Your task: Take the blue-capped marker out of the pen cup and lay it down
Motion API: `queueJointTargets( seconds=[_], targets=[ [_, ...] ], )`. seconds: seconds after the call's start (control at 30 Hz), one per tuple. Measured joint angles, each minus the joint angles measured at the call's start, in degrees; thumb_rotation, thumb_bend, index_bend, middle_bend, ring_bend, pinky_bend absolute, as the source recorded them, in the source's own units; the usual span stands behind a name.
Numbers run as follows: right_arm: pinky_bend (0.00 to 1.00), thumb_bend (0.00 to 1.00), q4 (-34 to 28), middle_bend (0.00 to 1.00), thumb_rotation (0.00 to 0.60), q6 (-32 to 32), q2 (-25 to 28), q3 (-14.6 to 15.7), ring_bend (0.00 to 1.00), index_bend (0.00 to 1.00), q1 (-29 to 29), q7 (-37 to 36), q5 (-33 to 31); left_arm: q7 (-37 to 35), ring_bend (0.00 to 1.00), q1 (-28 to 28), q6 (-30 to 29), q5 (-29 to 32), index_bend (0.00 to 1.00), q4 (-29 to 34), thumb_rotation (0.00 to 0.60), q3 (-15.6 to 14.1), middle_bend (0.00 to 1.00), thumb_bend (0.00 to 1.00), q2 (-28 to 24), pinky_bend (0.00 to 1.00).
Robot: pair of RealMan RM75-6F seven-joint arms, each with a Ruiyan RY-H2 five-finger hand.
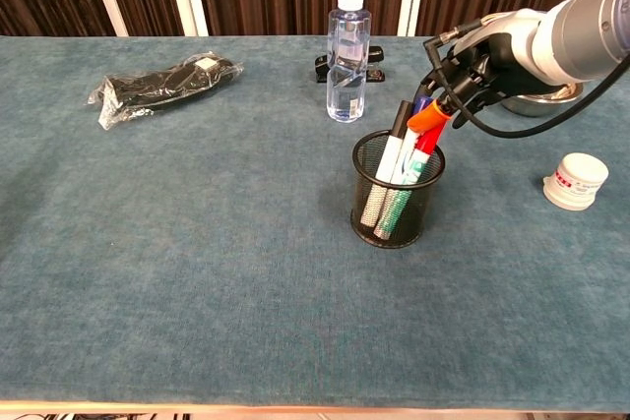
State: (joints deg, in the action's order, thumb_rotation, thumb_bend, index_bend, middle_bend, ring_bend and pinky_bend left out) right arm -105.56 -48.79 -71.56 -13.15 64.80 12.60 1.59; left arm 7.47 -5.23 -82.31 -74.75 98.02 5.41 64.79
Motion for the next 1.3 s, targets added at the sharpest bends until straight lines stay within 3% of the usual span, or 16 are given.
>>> queueJointTargets(
  seconds=[0.2, 0.63, 1.03, 1.3],
  targets=[
    [0.16, 0.47, 0.05, 0.00, 0.600, -0.11, -0.08, -0.18, 0.00, 0.58, -0.10, 0.20, -0.06, -0.03, 0.10, 0.00, 0.03, 0.13, 0.13, 0.06, 0.600, 0.03, 0.01, 0.56, -0.04, 0.06],
    [0.16, 0.48, -0.95, 0.00, 0.600, 0.24, 1.52, -1.64, 0.00, 0.58, -1.17, -0.99, 0.55, -0.04, 0.10, -0.02, 0.13, 0.27, 0.13, 0.22, 0.600, 0.02, 0.00, 0.56, -0.11, 0.06],
    [0.16, 0.49, -3.39, 0.00, 0.600, 3.22, 8.08, -4.90, 0.00, 0.59, -3.51, -4.78, 1.70, -0.02, 0.10, 0.01, 0.16, 0.34, 0.13, 0.35, 0.600, -0.03, 0.00, 0.56, -0.13, 0.06],
    [0.16, 0.49, -5.35, 0.00, 0.600, 5.62, 15.65, -7.85, 0.00, 0.59, -5.53, -7.95, 2.77, -0.22, 0.10, 0.04, 0.25, 0.58, 0.13, 0.51, 0.600, 0.01, 0.00, 0.56, -0.22, 0.06]
  ],
)
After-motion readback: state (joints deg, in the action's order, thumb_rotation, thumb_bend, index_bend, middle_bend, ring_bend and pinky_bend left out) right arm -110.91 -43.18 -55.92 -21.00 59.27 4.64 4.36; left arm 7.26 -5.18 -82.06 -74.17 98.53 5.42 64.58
